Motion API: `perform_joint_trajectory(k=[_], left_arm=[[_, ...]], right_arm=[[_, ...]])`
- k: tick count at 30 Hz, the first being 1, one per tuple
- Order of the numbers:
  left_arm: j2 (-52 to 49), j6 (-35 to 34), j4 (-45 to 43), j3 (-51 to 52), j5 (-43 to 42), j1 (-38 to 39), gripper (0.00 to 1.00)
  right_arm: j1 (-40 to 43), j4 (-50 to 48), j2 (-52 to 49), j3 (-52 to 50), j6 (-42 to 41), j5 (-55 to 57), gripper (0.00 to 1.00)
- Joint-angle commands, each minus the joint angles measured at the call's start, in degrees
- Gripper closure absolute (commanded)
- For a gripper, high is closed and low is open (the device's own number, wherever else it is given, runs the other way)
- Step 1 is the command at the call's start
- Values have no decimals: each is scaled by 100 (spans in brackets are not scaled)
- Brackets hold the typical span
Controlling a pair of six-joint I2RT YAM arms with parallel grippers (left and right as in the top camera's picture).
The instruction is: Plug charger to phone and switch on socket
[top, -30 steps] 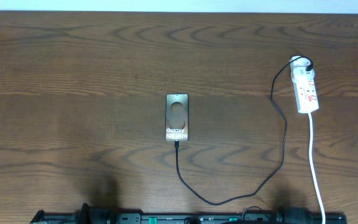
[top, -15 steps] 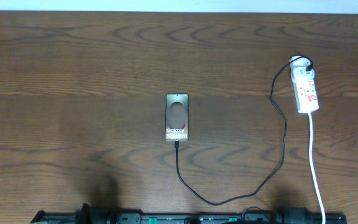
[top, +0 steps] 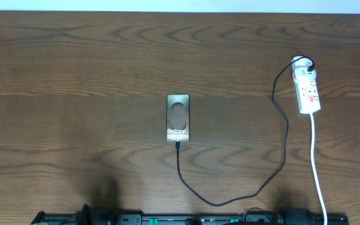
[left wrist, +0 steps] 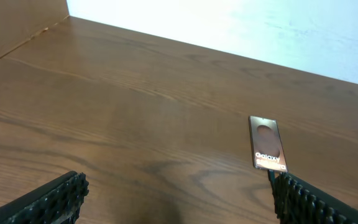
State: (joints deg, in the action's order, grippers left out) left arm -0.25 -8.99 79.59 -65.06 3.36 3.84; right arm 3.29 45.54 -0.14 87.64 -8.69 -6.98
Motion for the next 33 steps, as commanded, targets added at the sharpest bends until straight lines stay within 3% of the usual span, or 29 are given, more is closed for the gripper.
perform_joint_trajectory(k=[1,6,16,33], left_arm=[[7,-7,9,-7,11,-24,3],[7,-7,9,-7,13,-24,2],[7,-7,9,-7,13,-24,3],[7,-7,9,-7,13,-24,2]], right_arm=[[-17,566,-39,-378,20,153,1],[-17,1062,-39,-859,63,452,1],[-17,964,-39,-1622,61,654,1],[-2,-669,-22,-3794,-197,706,1]])
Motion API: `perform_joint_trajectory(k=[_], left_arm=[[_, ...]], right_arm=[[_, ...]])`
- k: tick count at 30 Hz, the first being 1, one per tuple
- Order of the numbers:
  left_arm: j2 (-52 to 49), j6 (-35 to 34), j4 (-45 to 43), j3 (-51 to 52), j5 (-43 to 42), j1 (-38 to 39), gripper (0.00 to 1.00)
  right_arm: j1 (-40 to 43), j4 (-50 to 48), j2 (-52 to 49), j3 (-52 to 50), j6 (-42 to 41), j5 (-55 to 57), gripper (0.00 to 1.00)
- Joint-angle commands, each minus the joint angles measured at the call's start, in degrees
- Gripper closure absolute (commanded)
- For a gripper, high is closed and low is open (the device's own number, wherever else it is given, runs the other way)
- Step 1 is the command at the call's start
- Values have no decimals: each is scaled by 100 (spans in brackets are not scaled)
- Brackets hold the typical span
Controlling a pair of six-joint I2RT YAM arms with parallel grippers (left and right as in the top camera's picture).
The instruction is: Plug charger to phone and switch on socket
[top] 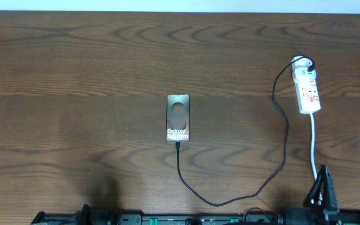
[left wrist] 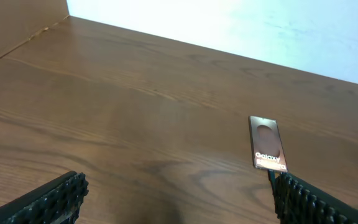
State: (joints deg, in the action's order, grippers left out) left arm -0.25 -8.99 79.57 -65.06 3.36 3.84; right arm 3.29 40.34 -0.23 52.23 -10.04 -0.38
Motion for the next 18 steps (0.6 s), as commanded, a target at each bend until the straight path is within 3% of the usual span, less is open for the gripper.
perform_joint_trajectory(k=[1,10,18], left_arm=[[7,-7,11,-7,11,-24,3],[7,-7,11,-7,13,-24,3],[7,-7,11,-7,11,-24,2]], right_arm=[[-2,-190,-13,-337,-61,46,1],[-2,-1095,-11,-1414,-118,-114,1],[-2,-3075,-9,-2944,-811,-129,1]])
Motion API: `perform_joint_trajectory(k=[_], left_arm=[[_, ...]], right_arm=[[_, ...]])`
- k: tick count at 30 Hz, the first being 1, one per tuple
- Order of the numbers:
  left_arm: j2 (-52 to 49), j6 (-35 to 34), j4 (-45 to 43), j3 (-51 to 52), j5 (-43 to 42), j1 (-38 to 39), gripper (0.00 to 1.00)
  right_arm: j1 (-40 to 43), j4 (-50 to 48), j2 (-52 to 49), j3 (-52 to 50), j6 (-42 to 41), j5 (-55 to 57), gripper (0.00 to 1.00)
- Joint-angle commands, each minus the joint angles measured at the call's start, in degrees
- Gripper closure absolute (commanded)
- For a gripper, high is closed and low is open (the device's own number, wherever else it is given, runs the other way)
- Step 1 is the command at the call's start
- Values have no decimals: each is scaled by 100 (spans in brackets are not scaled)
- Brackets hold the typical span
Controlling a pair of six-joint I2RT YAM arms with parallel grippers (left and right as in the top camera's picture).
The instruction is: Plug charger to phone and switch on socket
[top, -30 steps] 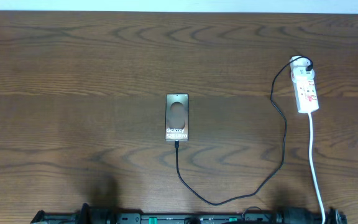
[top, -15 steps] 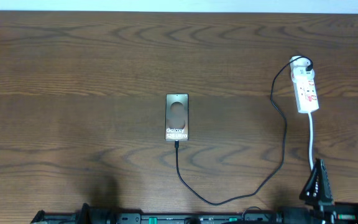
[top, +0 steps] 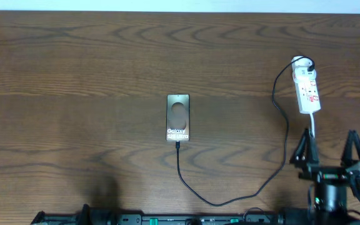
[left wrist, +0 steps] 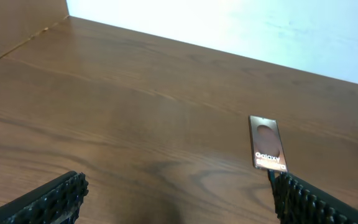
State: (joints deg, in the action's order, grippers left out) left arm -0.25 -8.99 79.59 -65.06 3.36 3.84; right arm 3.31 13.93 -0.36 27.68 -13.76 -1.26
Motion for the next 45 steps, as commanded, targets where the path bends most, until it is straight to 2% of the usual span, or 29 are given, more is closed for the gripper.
perform_joint_trajectory(k=[1,11,16,23,27,29,45], left_arm=[[7,-7,9,-4,13,-24,2],[7,-7,9,-7,13,-24,3],[7,-7,9,-7,11,-24,3],[7,-7,9,-7,13,-24,2],[7,-7,9,-7,13,-24,3],[7,-7,9,-7,13,-24,3],[7,-7,9,-7,13,-24,2]], right_arm=[[-4,-662,7,-671,-520,-42,1],[-52,-2041,9,-2087,-573,136,1],[-55,-2319,11,-2677,-739,131,1],[-52,-1711,11,-2736,-577,136,1],[-52,-916,11,-2736,-396,133,1],[-55,-964,11,-2739,-186,87,1],[-181,-964,9,-2736,-186,92,1]])
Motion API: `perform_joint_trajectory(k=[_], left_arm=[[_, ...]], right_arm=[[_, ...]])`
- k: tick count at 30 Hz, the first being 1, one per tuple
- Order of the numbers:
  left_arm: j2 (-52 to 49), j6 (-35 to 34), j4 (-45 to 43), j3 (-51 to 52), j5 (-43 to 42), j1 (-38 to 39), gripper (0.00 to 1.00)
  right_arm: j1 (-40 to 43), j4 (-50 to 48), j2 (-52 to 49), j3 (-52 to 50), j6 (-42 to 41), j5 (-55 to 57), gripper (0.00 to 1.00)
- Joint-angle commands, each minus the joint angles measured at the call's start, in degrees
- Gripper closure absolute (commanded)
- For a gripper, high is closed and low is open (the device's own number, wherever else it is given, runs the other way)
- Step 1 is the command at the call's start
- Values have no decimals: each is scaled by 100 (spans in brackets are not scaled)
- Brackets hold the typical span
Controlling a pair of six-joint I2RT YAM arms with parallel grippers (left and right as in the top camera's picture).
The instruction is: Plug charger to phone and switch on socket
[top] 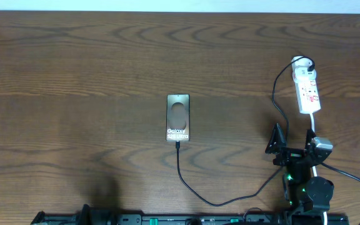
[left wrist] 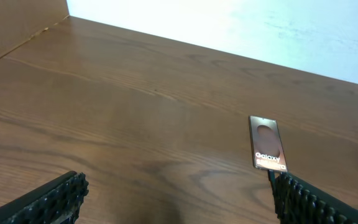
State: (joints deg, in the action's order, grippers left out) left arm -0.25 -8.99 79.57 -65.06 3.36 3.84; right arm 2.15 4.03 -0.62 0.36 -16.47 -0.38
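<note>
The black phone point(top: 178, 117) lies screen up at the table's middle, also in the left wrist view point(left wrist: 267, 151). A black charger cable point(top: 217, 202) runs from its near end in a loop to a plug point(top: 306, 62) at the far end of the white socket strip point(top: 309, 92). My right gripper point(top: 292, 132) stands open just near of the strip, above the black cable and the strip's white cord point(top: 315, 134). My left gripper point(left wrist: 179, 205) is open and holds nothing, near the table's front edge, with the phone beyond its right finger point(left wrist: 309, 199).
A wooden side wall point(left wrist: 17, 22) rises at the far left of the left wrist view and a white wall point(left wrist: 260, 25) lies behind the table. The dark arm-mount rail point(top: 167, 220) runs along the front edge.
My right gripper now stands further left, its fingertips nearer each other in the overhead view, over the black cable beside the white cord. The phone, cable, strip and left gripper are unchanged.
At first the right arm was out of view, with the phone, its cable and the strip lying as now. Then its open fingers showed at the front right edge. Later they stood further in, near of the strip, and now they stand left of that spot.
</note>
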Motion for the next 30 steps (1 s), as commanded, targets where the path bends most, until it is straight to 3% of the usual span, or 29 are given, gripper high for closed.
perform_joint_trajectory(k=[1,19,24,30], left_arm=[[7,-7,11,-7,11,-24,2],[7,168,-256,136,118,-15,2],[9,577,-1379,1019,164,-24,2],[11,577,-3425,3001,-170,-24,2]], right_arm=[[-66,28,35,-4,85,4,1],[-66,28,35,-4,85,2,1],[-66,28,33,-4,85,2,1],[-66,26,35,-4,87,2,1]])
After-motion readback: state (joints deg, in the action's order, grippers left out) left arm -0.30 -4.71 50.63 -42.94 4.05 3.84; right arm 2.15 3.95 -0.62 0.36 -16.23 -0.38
